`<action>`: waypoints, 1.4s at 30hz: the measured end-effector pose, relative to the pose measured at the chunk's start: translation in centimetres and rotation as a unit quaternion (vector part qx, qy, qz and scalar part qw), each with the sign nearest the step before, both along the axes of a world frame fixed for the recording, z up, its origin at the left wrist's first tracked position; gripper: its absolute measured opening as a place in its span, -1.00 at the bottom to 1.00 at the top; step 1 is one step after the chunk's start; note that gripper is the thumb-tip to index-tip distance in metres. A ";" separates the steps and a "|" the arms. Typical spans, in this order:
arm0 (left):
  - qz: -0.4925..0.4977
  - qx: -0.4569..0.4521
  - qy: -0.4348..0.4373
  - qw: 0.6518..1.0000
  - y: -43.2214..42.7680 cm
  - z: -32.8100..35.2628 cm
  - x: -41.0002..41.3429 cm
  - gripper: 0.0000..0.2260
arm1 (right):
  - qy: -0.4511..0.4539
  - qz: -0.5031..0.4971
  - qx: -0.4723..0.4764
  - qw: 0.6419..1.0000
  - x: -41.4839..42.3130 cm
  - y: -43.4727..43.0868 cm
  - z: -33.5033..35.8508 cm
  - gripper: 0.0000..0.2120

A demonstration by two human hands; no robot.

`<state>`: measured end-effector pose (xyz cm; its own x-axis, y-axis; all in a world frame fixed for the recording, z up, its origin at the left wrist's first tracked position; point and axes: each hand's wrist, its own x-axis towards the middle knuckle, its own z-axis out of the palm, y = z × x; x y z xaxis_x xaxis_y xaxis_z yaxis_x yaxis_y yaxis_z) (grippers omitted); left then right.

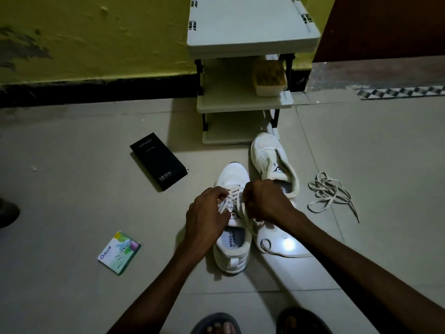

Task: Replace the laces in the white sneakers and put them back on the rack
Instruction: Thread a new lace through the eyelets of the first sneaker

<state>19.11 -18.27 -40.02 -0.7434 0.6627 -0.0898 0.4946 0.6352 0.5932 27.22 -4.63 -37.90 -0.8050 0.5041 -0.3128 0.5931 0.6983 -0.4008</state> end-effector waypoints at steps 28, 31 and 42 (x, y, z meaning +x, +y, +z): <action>-0.029 0.076 -0.094 0.992 0.6 0.4 0.0 -0.72 | 0.070 -0.121 -0.192 0.971 -0.3 1.0 4.5 -0.86; -0.084 0.080 -0.121 0.986 1.8 2.2 -0.8 -0.76 | 0.129 -0.105 -0.212 0.963 -0.1 0.9 8.1 -0.87; -0.005 0.274 -0.083 0.958 5.0 10.3 -3.8 -0.91 | 0.036 -0.007 -0.037 0.999 2.2 1.8 11.8 -0.76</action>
<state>15.34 -13.25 -29.70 -0.7431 0.6506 0.1568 0.3688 0.2027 0.9071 29.46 -2.79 -26.13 -0.8199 0.4926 -0.2918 0.5703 0.6572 -0.4927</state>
